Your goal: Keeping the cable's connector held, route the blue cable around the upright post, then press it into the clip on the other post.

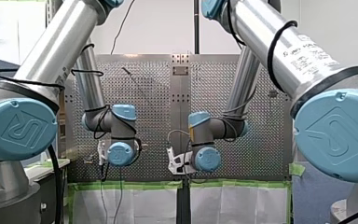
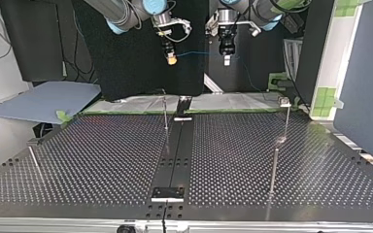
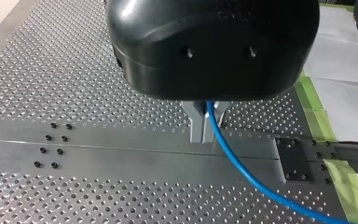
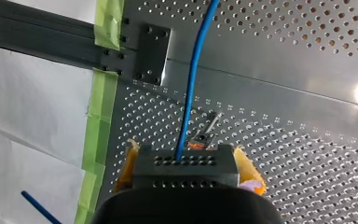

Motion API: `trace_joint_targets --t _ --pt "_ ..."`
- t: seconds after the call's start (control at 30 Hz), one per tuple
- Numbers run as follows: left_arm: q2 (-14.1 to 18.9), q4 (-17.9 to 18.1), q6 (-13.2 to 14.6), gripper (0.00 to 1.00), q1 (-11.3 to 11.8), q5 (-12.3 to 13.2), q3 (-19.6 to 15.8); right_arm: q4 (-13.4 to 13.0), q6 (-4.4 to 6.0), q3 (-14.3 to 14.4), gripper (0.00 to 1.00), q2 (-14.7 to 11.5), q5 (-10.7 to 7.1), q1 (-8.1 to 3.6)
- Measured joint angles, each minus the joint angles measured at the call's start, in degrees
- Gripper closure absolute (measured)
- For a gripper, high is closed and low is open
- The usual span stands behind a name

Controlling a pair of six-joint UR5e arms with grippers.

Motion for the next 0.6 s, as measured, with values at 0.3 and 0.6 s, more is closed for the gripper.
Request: trace_joint_targets --t 0.3,0.6 --pt "3.74 -3.15 -1.08 1.00 -2.39 -1.71 0.15 0.03 1.65 -0.77 1.00 -2.09 0.27 0.25" --pt "8.78 -4.77 -2.72 1.00 -1.62 -0.48 0.17 2.32 4.46 -1.05 1.00 -6.79 -1.71 0.60"
